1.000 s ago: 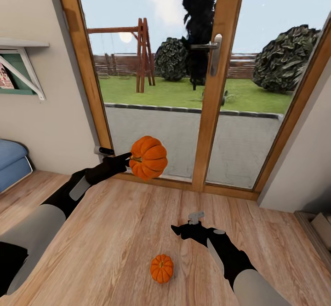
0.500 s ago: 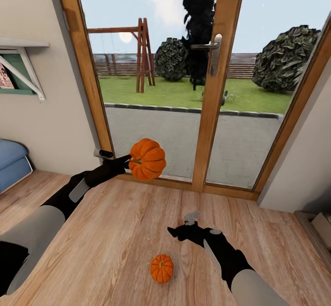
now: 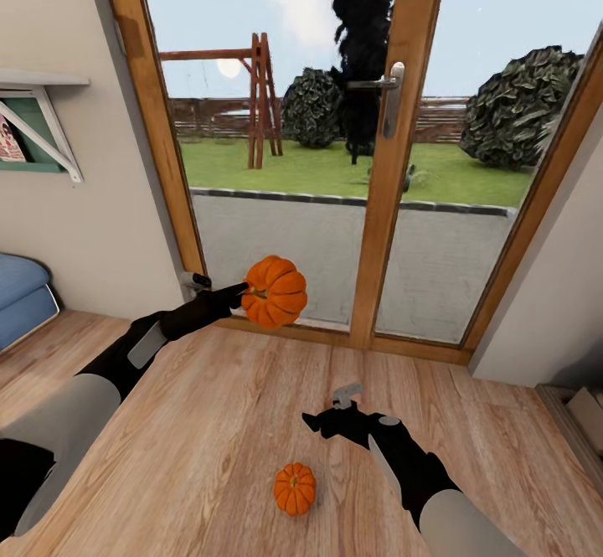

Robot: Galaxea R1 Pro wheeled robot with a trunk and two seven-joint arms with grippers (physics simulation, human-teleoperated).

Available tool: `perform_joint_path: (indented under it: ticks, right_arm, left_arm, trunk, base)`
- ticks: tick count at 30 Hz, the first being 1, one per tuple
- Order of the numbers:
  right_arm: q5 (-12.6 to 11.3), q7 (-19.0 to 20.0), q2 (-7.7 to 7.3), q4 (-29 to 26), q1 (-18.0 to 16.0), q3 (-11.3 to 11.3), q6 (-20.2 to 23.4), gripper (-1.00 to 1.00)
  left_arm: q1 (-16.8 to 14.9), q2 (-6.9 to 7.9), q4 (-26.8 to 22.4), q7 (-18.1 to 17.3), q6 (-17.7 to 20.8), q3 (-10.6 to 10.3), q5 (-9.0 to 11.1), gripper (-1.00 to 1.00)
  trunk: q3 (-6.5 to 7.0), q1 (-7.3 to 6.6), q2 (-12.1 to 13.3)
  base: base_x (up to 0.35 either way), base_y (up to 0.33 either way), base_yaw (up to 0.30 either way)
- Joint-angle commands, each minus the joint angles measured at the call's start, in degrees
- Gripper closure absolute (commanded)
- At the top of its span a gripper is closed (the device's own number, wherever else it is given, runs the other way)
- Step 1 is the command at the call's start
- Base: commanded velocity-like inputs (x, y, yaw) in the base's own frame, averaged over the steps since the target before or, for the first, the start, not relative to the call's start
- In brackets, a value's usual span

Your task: Place each of the two pumpkins and all three candles from the living room inside a cabinet in the living room (use any cabinet), then make sure every cabinet is closed, and position the cauldron so it is next to a table in the living room.

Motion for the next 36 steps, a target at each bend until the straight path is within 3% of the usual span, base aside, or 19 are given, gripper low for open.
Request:
perform_joint_path:
  ticks: [1, 6, 11, 13, 17, 23, 29, 36]
  right_arm:
    - [0.04, 0.0, 0.01, -0.12, 0.0, 0.23, -0.01, -1.0]
    - [0.06, -0.11, -0.03, -0.33, 0.0, 3.41, 0.05, -1.0]
    - [-0.53, 1.27, -0.53, 1.29, 0.0, 3.67, 0.17, -1.0]
    - [-3.16, 16.81, -0.73, 7.94, -1.2, 3.43, 0.18, -1.0]
    - [-3.9, 22.34, -1.85, 13.31, -3.14, 3.27, -0.96, -1.0]
    - [-4.67, 28.16, -3.19, 15.36, -3.74, 2.82, -5.69, -1.0]
    - [-8.53, 28.99, -5.06, 15.12, -3.78, -2.17, -5.69, -1.0]
    - [-8.76, 28.41, -4.97, 15.36, -3.78, -2.77, -5.73, -1.0]
  left_arm:
    - [0.01, -0.04, -0.01, 0.28, 0.01, 0.05, 0.01, 1.0]
    - [0.01, -0.03, -0.1, 0.54, 0.08, 0.09, 0.02, 1.0]
    - [0.02, 0.0, 0.0, 0.45, -0.09, 0.04, 0.14, 1.0]
    - [0.02, -0.04, -0.38, 0.34, -0.02, 0.01, 0.15, 1.0]
    - [-0.04, -0.06, -0.73, 0.39, 0.03, 0.01, 0.1, 1.0]
    - [-0.05, 0.3, -0.41, 0.11, 0.13, 0.01, 0.47, 1.0]
    - [0.0, 0.41, 0.01, 0.0, 0.0, 0.01, 0.66, 1.0]
    - [0.02, 0.26, -0.05, -0.16, -0.01, 0.08, 0.65, 1.0]
  trunk:
    - [0.0, 0.0, 0.0]
    - [0.0, 0.0, 0.0]
    - [0.0, 0.0, 0.0]
    - [0.0, 0.0, 0.0]
    - [0.0, 0.0, 0.0]
    - [0.0, 0.0, 0.0]
    - [0.0, 0.0, 0.0]
    - [-1.26, 1.54, -2.81]
  base:
    - [0.0, 0.0, 0.0]
    - [0.0, 0.0, 0.0]
    - [0.0, 0.0, 0.0]
    - [0.0, 0.0, 0.0]
    - [0.0, 0.0, 0.0]
    - [0.0, 0.0, 0.0]
    - [0.0, 0.0, 0.0]
    - [0.0, 0.0, 0.0]
